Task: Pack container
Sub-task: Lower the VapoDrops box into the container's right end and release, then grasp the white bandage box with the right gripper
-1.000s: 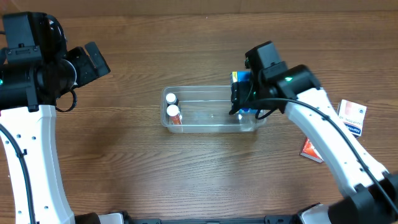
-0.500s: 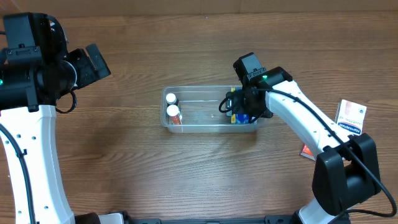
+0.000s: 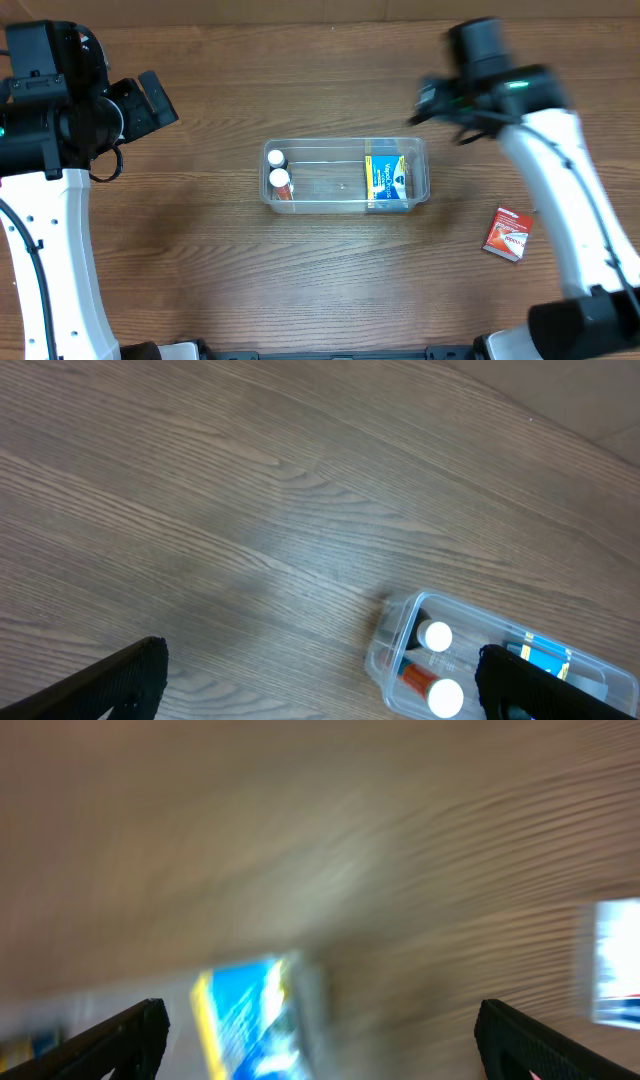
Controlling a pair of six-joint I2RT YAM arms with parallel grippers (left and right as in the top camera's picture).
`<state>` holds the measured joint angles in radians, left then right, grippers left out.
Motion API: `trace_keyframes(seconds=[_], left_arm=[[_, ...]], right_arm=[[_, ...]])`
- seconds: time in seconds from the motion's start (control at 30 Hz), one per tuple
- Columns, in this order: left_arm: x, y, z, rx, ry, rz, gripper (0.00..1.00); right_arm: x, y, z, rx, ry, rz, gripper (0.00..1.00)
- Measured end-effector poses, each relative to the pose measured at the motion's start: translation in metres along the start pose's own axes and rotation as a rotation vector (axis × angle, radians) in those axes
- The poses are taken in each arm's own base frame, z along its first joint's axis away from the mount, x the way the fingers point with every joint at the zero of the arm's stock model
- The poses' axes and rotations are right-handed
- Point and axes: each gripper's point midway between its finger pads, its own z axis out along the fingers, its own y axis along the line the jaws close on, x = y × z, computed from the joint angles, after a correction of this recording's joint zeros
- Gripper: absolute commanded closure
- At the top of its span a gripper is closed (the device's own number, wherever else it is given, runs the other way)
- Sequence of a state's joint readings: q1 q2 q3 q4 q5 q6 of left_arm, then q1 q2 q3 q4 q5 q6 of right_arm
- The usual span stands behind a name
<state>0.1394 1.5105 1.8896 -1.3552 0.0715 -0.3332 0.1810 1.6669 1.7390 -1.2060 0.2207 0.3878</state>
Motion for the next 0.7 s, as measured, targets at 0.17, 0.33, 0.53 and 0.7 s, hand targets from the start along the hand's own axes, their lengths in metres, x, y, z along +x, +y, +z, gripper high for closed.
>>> trace_keyframes(seconds=[0.17,0.33,0.53,0.7], left_arm=[[0.000,0.000,0.000,0.000,0.000,0.000,0.00],[0.000,0.000,0.000,0.000,0.000,0.000,0.00],[0.001,0.000,0.000,-0.001,0.002,0.000,0.00],[0.001,0.000,0.000,-0.001,0.003,0.000,0.00]], right_arm=[[-0.036,-0.151,0.000,0.190,-0.036,0.284,0.00],[-0.014,-0.225,0.044,0.280,0.110,0.350,0.00],[0.022,-0.242,0.109,0.261,0.323,0.294,0.00],[0.039,-0.243,0.136,0.253,0.411,0.246,0.00]])
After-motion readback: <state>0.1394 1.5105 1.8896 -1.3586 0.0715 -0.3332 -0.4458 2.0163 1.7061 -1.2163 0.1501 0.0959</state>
